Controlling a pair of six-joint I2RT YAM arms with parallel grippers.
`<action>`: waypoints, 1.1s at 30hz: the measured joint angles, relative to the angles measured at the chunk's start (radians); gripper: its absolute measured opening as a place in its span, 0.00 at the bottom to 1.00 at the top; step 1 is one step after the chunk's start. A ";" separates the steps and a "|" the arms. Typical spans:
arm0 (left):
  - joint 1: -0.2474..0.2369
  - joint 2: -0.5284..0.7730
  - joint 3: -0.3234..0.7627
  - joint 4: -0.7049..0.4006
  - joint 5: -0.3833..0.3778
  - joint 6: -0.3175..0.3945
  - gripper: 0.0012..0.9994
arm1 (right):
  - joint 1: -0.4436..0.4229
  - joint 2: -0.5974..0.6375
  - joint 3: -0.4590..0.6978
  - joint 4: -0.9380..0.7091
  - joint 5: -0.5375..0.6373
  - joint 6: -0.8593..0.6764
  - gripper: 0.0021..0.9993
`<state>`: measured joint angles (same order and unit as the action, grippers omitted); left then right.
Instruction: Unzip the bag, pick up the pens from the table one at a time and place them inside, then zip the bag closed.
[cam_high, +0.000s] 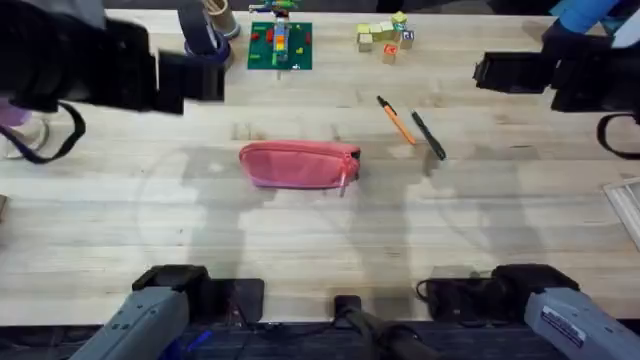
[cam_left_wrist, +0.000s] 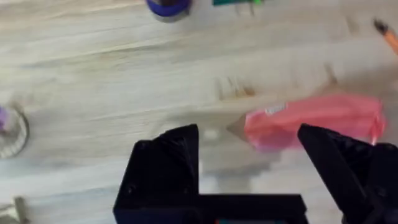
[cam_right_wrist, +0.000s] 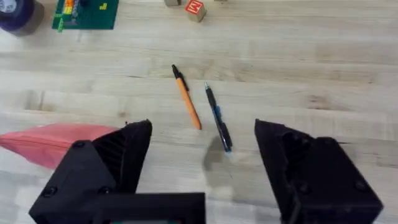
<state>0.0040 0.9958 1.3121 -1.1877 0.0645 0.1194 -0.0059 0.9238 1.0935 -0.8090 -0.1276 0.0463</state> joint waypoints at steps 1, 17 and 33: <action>0.000 0.000 0.000 -0.017 0.015 0.042 0.99 | 0.000 0.000 0.000 -0.001 0.000 0.000 1.00; 0.000 0.000 0.000 -0.070 0.084 0.354 0.99 | 0.000 0.000 0.000 0.014 0.000 0.000 1.00; 0.018 0.000 0.000 -0.163 0.039 0.822 0.99 | 0.000 0.000 0.000 0.018 0.000 0.001 1.00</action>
<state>0.0223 0.9958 1.3121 -1.3510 0.1040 0.9411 -0.0059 0.9238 1.0935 -0.7906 -0.1276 0.0472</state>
